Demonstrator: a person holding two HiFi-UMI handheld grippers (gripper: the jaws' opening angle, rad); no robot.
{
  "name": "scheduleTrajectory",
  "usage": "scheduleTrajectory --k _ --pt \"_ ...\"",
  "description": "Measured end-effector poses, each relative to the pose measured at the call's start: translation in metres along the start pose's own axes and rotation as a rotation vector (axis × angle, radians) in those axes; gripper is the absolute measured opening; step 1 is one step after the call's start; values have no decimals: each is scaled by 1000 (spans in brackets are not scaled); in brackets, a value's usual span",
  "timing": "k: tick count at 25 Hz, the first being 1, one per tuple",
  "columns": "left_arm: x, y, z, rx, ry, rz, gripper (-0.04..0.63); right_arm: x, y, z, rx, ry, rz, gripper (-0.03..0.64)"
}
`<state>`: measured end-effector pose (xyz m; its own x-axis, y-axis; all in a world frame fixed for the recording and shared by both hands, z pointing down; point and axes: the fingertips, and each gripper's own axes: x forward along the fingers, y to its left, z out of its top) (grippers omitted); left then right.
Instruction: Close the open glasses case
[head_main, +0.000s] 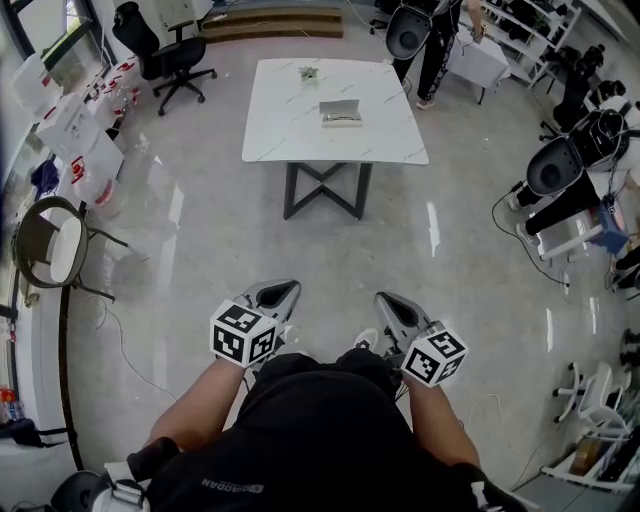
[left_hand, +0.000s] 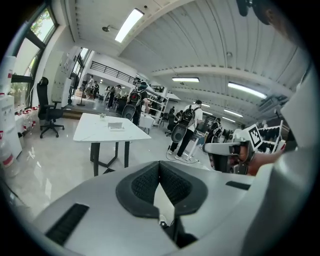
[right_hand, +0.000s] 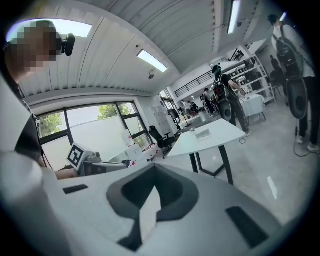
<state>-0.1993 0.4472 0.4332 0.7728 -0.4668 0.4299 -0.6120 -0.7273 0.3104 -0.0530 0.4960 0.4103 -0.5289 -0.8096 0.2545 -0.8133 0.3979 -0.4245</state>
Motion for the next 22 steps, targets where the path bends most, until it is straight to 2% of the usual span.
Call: scheduleTrajectory --k 4,11,22 --pt "5 -3 1 88 9 17 2 0 -2 2 -13 1 -5 0" --pt "24 -12 6 52 1 -5 2 -5 -18 5 -28 13 -15 0" --pt "80 -16 42 55 2 34 2 9 -76 44 -38 17 32 0"
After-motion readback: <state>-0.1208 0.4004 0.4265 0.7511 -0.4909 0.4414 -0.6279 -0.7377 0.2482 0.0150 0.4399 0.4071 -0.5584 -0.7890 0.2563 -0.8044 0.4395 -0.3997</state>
